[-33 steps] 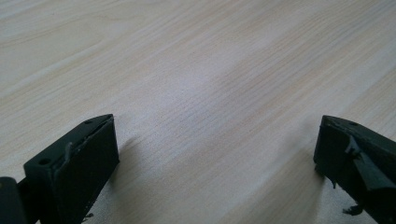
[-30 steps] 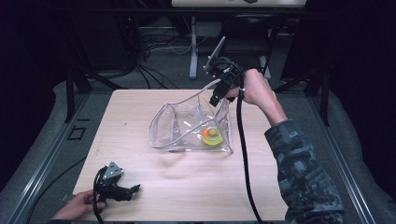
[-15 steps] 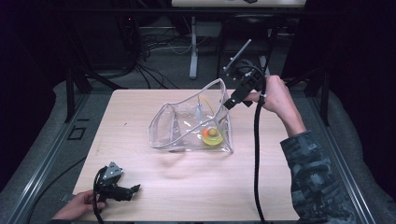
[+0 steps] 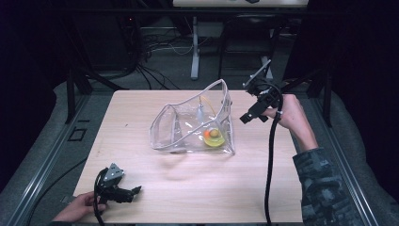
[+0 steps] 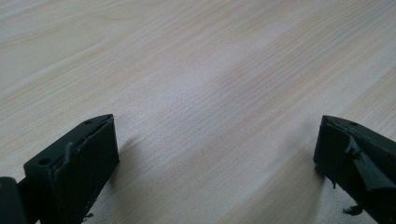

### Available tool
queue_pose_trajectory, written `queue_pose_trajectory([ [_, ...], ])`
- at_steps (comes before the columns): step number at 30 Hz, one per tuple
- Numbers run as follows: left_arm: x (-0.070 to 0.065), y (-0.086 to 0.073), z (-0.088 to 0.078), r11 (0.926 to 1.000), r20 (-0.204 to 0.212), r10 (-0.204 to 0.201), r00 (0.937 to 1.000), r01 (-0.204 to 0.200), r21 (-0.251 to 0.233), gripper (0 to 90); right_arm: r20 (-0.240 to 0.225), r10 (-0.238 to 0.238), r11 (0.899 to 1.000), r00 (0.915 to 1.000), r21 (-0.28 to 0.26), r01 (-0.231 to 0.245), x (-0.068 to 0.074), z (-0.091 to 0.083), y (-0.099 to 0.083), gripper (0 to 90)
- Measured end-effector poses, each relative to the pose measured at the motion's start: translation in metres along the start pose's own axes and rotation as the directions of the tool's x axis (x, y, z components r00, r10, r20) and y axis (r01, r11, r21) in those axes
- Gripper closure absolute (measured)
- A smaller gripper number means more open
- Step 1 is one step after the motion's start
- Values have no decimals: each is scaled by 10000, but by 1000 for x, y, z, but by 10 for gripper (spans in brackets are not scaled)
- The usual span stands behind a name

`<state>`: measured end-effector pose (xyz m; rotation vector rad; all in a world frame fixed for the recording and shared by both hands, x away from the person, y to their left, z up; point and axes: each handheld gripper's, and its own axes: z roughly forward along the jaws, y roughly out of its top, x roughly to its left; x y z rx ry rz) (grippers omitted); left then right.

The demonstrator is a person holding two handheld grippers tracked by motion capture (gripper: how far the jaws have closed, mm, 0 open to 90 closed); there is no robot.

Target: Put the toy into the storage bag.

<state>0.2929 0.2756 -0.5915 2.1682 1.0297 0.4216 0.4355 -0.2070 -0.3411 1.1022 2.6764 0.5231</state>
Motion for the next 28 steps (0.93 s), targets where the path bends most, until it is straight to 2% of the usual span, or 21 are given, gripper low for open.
queue_pose_trajectory([
  [2, 0, 0, 0, 10000, -6, 12, 10000, -12, 6, 0, -183, 215, 9998, 9996, 53, -215, -2, 11, -10, 0],
  [7, 0, 0, 0, 10000, -6, 9, 10000, -9, -1, 0, -187, 434, 9988, 9989, 250, -429, -6, 28, -28, 0],
  [8, 0, 0, 0, 10000, -1, -8, 10000, 8, -3, 0, -230, 586, 9978, 9980, 328, -578, -8, 35, -36, 0],
  [10, 0, 0, 0, 10000, -2, -3, 10000, 3, -2, 0, -253, 624, 9974, 9977, 378, -614, -9, 38, -39, 0],
  [13, 0, 0, 0, 10000, -1, -8, 10000, 8, -4, 0, -481, 777, 9958, 9958, 512, -752, -11, 51, -56, 0],
  [14, 0, 0, 0, 10000, -1, -7, 10000, 7, -4, 0, -647, 963, 9948, 9932, 396, -939, -11, 57, -64, 0],
  [15, 0, 0, 0, 10000, -6, 10, 10000, -10, 0, 0, -647, 963, 9948, 9932, 396, -939, -11, 57, -64, 0],
  [16, 0, 0, 0, 10000, 9, -40, 10000, 40, -12, 0, -668, 945, 9942, 9933, 574, -907, -12, 60, -68, 0],
  [18, 0, 0, 0, 10000, 7, -41, 10000, 41, -12, 0, -760, 1110, 9925, 9909, 604, -1065, -10, 70, -80, 5],
  [19, 0, 0, 1, 10000, -81, -4, 10000, 4, -87, 0, -780, 1031, 9926, 9916, 720, -976, -10, 73, -83, 8],
  [20, 0, 0, 1, 10000, -75, -3, 10000, 2, -73, 0, -841, 1208, 9914, 9891, 618, -1158, -8, 77, -89, 9],
  [22, 0, 0, 1, 10000, -81, -14, 10000, 13, -93, 0, -936, 1346, 9887, 9865, 791, -1274, -6, 85, -100, 20],
  [24, 0, 0, 1, 10000, -80, -9, 10000, 8, -80, 0, -760, 1212, 9894, 9897, 898, -1142, -5, 89, -108, 21],
  [25, 0, 0, 1, 10000, -74, -27, 10000, 26, -86, 0, -784, 1453, 9881, 9863, 629, -1406, -2, 94, -116, 25],
  [28, 0, 0, 1, 10000, -74, -25, 10000, 24, -85, 0, -615, 1493, 9875, 9869, 598, -1456, -1, 99, -132, 29],
])
